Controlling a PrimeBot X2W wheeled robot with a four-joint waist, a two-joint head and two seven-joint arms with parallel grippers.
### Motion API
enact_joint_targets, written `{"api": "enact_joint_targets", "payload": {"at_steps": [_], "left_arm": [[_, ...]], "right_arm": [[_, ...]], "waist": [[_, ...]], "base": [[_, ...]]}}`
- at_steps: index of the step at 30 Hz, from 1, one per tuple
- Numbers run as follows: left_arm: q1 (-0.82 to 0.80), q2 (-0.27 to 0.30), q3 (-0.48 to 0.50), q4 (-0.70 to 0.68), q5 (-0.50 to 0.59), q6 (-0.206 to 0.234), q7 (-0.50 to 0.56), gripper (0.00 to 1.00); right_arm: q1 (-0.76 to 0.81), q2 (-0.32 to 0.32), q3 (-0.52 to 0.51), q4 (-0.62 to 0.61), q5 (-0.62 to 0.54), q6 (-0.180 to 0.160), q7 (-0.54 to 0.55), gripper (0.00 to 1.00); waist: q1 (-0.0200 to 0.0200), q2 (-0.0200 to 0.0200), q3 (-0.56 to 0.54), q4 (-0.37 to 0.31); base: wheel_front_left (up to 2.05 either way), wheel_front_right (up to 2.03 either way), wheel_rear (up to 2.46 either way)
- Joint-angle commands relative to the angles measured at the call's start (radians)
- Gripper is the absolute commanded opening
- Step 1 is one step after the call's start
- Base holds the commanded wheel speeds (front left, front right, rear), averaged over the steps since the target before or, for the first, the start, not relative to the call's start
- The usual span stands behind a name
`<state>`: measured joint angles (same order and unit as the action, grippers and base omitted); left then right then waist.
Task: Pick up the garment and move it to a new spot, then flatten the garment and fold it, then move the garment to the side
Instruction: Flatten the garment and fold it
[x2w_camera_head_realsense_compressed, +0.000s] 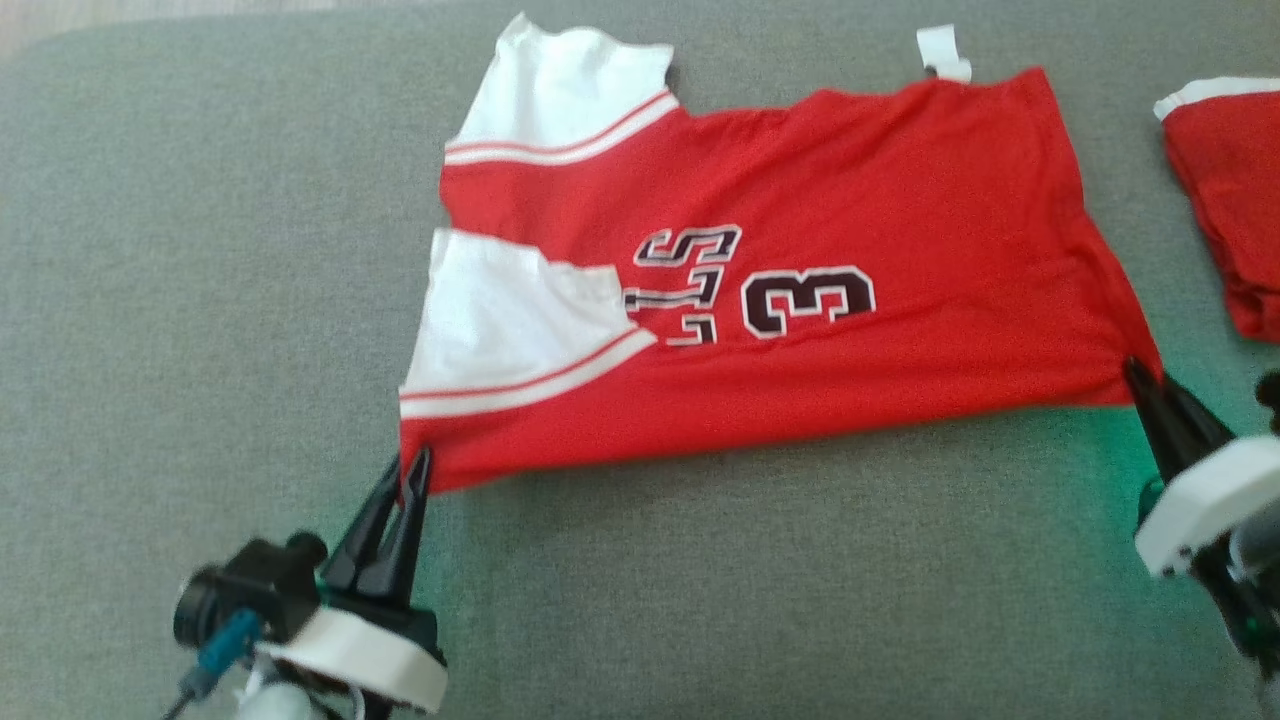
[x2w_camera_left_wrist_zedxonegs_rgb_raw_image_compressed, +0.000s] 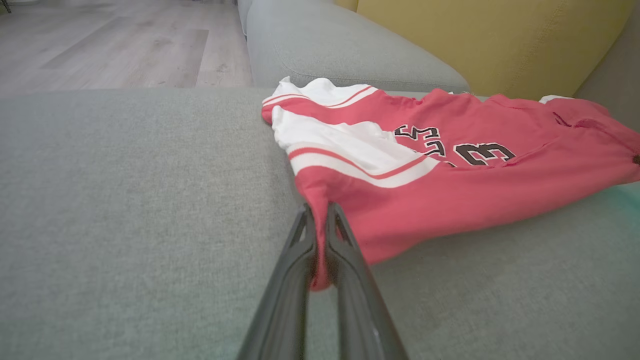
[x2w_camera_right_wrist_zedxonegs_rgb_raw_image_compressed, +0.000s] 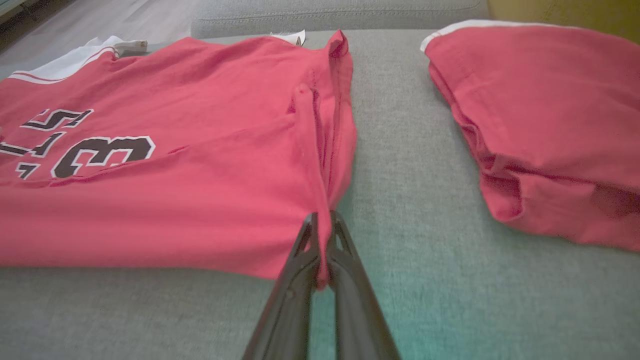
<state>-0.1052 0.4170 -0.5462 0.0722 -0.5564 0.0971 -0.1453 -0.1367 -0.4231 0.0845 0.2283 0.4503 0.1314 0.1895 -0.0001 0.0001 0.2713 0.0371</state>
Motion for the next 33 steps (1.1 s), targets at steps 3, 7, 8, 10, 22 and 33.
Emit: {"api": "enact_joint_targets", "payload": {"at_steps": [3, 7, 8, 10, 22, 33], "left_arm": [[0.02, 0.025, 0.034, -0.049, -0.014, 0.021, -0.008, 0.0], [0.049, 0.022, 0.031, -0.056, -0.023, 0.03, -0.013, 0.0], [0.053, 0.021, 0.03, -0.056, -0.026, 0.03, -0.013, 0.0], [0.058, 0.02, 0.027, -0.054, -0.032, 0.026, -0.011, 0.0], [0.048, 0.023, 0.004, -0.026, -0.049, 0.009, 0.026, 1.0], [-0.165, 0.132, 0.024, -0.067, 0.04, -0.025, 0.095, 1.0]], "right_arm": [[0.067, -0.016, -0.026, -0.092, 0.009, -0.001, 0.026, 0.0], [0.139, -0.002, -0.052, -0.15, 0.011, -0.001, 0.055, 0.0], [0.154, 0.001, -0.056, -0.16, 0.01, -0.001, 0.061, 0.0], [0.182, 0.0, -0.063, -0.175, -0.002, -0.001, 0.075, 0.0], [0.219, 0.006, -0.087, -0.21, -0.025, -0.001, 0.116, 1.0], [0.153, 0.058, -0.086, -0.281, -0.061, -0.001, 0.019, 1.0]], "waist": [[0.0001, -0.0001, -0.016, 0.0], [0.0001, -0.0001, -0.031, 0.0], [0.0001, -0.0001, -0.034, 0.0], [0.0001, -0.0001, -0.037, 0.0], [0.0001, -0.0001, -0.018, -0.015], [0.0001, -0.0001, 0.014, -0.091]], "base": [[0.0, 0.0, 0.0], [0.0, 0.0, 0.0], [0.0, 0.0, 0.0], [0.0, 0.0, 0.0], [0.0, 0.0, 0.0], [0.0, 0.0, 0.0]]}}
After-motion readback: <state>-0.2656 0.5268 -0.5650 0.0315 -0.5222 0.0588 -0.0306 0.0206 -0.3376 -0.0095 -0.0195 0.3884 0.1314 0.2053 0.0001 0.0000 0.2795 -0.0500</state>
